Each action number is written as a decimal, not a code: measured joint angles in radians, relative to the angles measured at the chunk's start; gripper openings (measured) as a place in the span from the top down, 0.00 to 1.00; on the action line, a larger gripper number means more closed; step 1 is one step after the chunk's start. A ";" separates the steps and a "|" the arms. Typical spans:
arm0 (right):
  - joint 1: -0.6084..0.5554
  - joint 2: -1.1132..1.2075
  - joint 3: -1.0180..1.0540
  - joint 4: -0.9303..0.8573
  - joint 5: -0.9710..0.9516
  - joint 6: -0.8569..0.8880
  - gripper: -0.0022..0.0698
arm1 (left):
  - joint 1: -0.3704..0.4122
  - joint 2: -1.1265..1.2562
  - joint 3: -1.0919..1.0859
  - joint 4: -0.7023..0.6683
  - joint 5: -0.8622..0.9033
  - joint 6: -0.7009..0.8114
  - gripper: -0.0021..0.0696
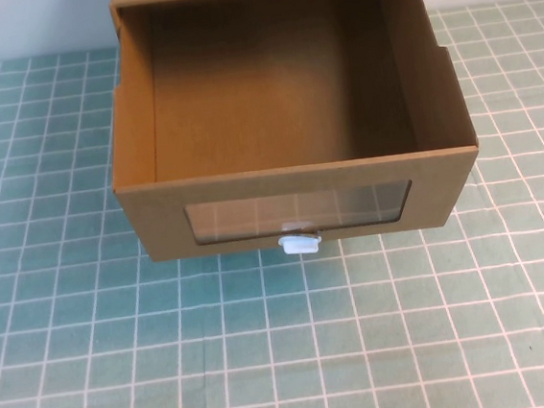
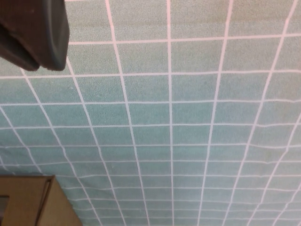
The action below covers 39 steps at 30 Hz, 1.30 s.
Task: Open the shoe box
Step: 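Pull the top drawer of the cardboard box fully open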
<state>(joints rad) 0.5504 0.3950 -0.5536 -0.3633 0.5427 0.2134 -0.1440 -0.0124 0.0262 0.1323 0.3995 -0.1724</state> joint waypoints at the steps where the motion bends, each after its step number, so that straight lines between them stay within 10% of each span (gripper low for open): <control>1: 0.000 0.000 0.000 0.000 0.000 0.000 0.99 | 0.000 0.000 0.000 0.000 0.000 0.000 0.98; 20: -0.030 -0.036 0.016 0.000 -0.007 0.000 0.99 | 0.000 0.000 0.000 0.000 0.000 0.002 0.98; 39: -0.500 -0.404 0.460 0.404 -0.095 0.000 0.99 | 0.000 0.000 0.000 0.000 0.000 0.004 0.98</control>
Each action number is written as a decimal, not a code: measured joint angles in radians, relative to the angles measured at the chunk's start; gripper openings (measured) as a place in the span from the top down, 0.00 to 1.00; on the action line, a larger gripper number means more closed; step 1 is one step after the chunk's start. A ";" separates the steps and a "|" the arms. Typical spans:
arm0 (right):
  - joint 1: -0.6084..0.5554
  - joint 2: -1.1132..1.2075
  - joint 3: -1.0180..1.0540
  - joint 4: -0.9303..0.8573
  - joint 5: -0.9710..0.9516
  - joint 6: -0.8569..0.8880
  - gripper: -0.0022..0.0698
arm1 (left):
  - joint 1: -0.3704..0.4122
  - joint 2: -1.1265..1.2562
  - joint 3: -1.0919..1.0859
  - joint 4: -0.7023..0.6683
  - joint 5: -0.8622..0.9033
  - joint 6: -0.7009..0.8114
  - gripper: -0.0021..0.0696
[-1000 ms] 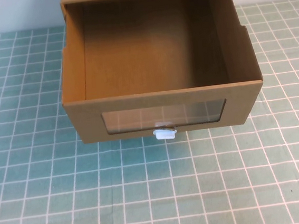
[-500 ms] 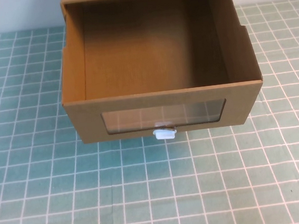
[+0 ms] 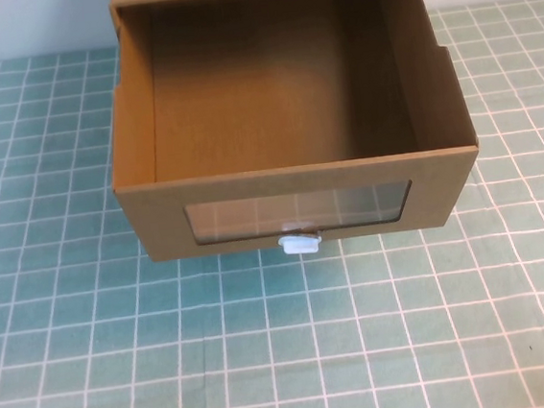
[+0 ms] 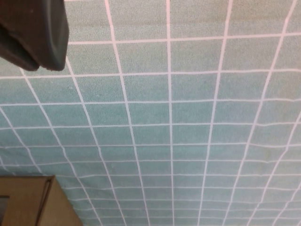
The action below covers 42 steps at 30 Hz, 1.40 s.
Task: Open the shoe box
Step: 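Pull the top drawer of the cardboard box fully open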
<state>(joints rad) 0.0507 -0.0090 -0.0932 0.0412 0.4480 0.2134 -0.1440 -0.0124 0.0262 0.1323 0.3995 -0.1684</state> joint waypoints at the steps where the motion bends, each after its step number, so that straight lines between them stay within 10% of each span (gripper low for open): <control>1: 0.000 -0.002 0.017 0.007 -0.010 0.000 0.99 | 0.000 0.000 0.000 0.000 0.000 0.000 0.98; 42: -0.002 -0.005 0.117 0.253 -0.083 -0.360 0.99 | 0.000 0.000 0.000 0.000 0.000 0.002 0.98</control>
